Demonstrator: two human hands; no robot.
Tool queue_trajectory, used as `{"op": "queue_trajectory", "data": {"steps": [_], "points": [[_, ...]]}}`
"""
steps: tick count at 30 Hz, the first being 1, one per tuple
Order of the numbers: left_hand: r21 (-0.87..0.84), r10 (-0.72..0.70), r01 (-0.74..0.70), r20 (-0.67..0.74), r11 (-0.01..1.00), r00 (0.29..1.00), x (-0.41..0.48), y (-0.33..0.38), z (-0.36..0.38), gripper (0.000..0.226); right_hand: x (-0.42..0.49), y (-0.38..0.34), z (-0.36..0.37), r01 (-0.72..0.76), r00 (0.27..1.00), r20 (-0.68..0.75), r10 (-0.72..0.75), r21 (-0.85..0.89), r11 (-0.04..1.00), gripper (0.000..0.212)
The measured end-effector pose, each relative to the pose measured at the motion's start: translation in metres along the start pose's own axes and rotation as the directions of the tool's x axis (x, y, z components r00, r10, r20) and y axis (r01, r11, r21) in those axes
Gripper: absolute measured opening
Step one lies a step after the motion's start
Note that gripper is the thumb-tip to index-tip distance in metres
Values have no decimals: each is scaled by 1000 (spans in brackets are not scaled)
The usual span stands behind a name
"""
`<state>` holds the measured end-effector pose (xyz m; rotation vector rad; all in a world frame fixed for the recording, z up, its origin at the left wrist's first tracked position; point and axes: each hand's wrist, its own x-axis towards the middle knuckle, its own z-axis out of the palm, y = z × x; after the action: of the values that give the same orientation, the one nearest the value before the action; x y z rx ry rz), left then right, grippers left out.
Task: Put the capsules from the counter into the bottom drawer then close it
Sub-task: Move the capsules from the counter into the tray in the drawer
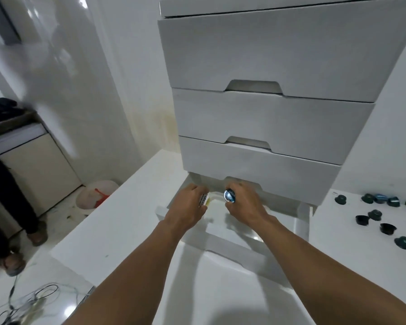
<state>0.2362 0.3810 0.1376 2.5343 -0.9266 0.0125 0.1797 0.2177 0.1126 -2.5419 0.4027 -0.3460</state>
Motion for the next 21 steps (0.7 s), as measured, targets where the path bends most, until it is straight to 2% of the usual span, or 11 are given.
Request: {"op": "queue_trajectory", "data": {"steps": [3,6,9,17,21], "points": [[27,1,-2,58,1000,998,32,-16,16,43,25,18,24,-42,998,50,42,6,999,24],[38,20,-25,139,999,990,52,-28,35,42,33,34,45,-143,986,97,139,36,989,38],[28,38,-46,233,999,972,68,-39,52,41,33,48,62,-221,965,152,215,24,975,37],[7,109,-125,444,992,890,107,-70,95,44,41,68,91,-357,908,243,340,29,934,31],[-9,145,-166,536,986,832,121,-84,111,49,43,67,102,-401,874,286,393,-34,915,39]]}}
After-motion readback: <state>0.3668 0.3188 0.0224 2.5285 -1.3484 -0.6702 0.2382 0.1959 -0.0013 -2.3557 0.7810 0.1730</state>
